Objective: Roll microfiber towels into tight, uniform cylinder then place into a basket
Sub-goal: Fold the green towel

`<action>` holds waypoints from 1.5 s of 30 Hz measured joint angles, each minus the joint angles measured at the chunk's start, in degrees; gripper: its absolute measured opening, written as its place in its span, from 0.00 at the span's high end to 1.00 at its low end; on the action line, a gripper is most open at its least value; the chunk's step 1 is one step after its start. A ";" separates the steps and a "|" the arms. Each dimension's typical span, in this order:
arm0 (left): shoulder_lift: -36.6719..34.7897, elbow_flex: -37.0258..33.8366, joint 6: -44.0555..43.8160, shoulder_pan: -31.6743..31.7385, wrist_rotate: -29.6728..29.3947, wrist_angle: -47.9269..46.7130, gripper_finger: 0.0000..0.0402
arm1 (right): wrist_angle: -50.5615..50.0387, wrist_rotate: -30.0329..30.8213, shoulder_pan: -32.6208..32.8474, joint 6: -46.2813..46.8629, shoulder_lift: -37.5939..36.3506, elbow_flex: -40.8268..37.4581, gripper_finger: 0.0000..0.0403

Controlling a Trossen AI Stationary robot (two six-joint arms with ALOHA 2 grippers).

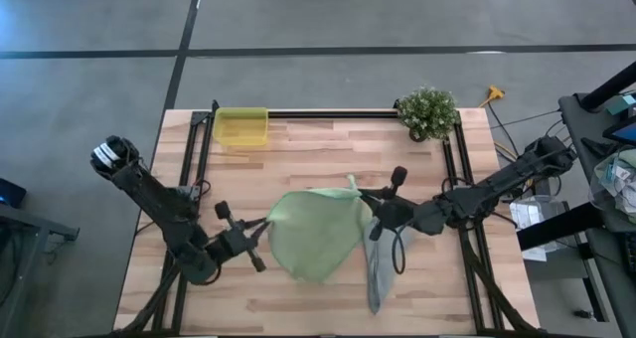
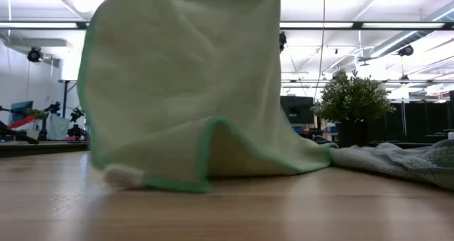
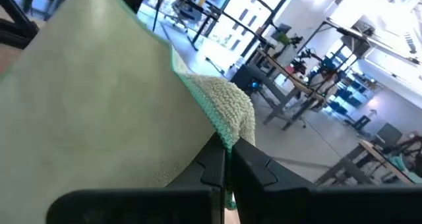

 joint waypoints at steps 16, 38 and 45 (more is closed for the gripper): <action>12.39 18.65 32.37 6.72 -5.11 -0.14 1.00 | 10.51 -0.74 -15.69 -16.05 3.75 4.46 0.98; -6.58 11.46 38.82 11.52 -5.19 -0.39 1.00 | -4.06 -8.10 -18.87 -3.13 3.52 9.27 0.98; 0.03 3.02 20.96 6.86 -5.00 -0.52 1.00 | -25.04 -26.40 -16.60 14.33 3.54 9.10 0.98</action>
